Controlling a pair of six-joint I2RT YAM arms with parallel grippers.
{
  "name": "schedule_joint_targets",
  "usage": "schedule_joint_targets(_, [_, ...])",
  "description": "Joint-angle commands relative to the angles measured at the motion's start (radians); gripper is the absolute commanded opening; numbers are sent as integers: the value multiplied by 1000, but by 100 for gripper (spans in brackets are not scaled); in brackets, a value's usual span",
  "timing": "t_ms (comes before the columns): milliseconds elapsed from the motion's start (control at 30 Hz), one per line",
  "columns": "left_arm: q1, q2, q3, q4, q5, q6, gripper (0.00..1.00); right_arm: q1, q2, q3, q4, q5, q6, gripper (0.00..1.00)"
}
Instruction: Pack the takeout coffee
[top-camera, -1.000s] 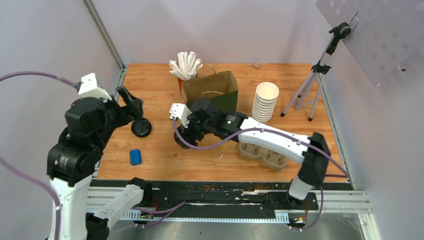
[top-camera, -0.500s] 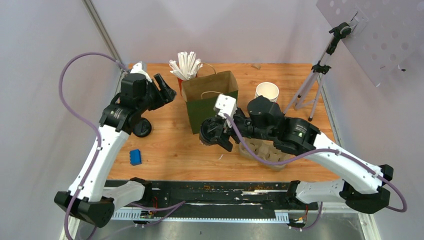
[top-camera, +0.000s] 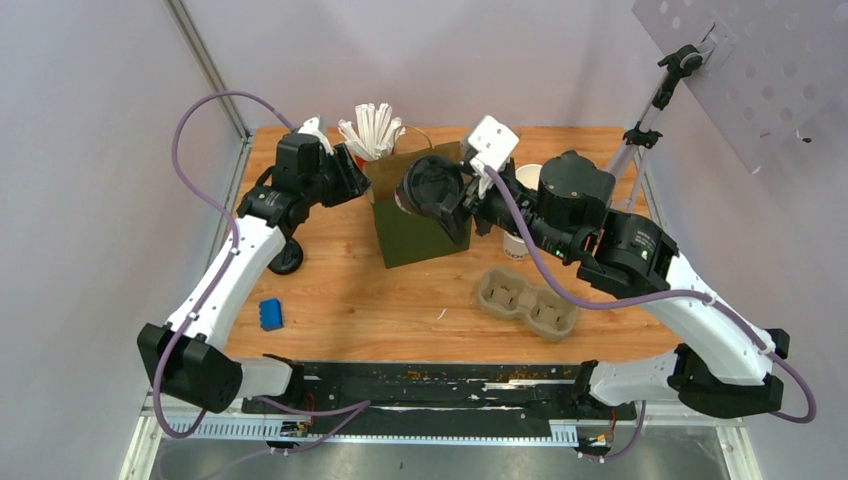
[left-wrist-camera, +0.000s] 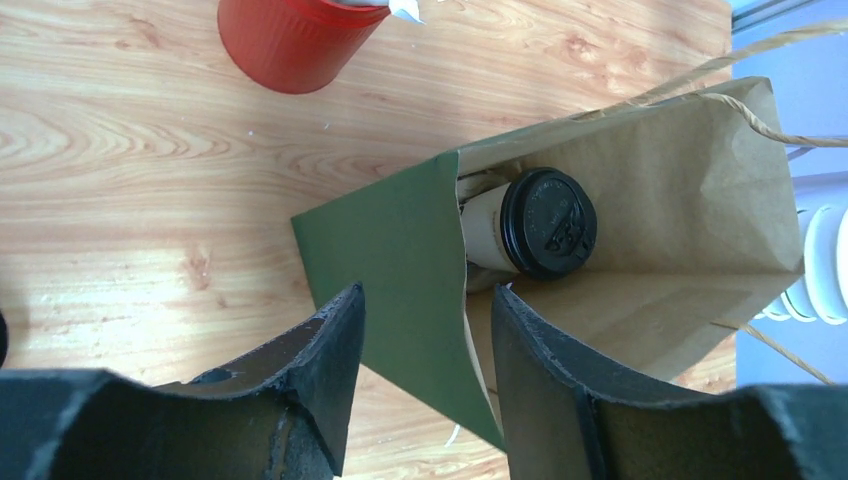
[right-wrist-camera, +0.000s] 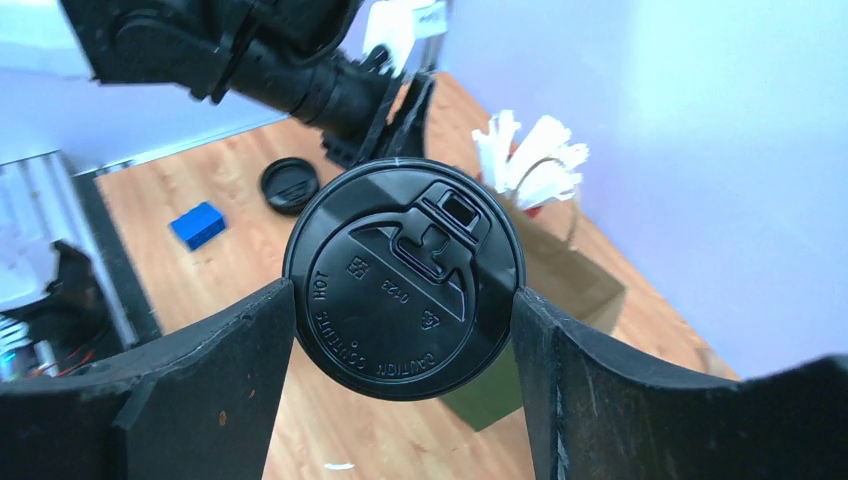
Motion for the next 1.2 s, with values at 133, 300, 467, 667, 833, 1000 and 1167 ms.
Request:
schedule_joint_targets(133, [-7, 58, 58, 40, 92, 80, 31, -10, 76, 60, 151, 214, -180, 74])
schedule_joint_targets(300, [-7, 49, 89, -40, 119, 119, 9, -69, 120, 82, 190, 188, -212, 75])
schedule_joint_targets(467, [-7, 33, 109, -115, 161, 167, 0, -166, 164, 104, 160, 80, -180, 75])
schedule_joint_targets(667, [-7, 19, 131, -190, 232, 228, 0, -220, 158, 80, 91, -43, -164, 74])
schedule_joint_targets(833, [-9, -11, 118, -194, 274, 246, 0, -230, 127, 53, 68, -85, -141, 74])
schedule_joint_targets(1000, [-10, -24, 93, -154, 361, 240, 0, -230, 124, 20, 23, -290, -108, 73])
schedule_joint_targets(1167, [-19, -44, 60, -134, 410, 247, 0, -230, 110, -53, 23, -319, -88, 73])
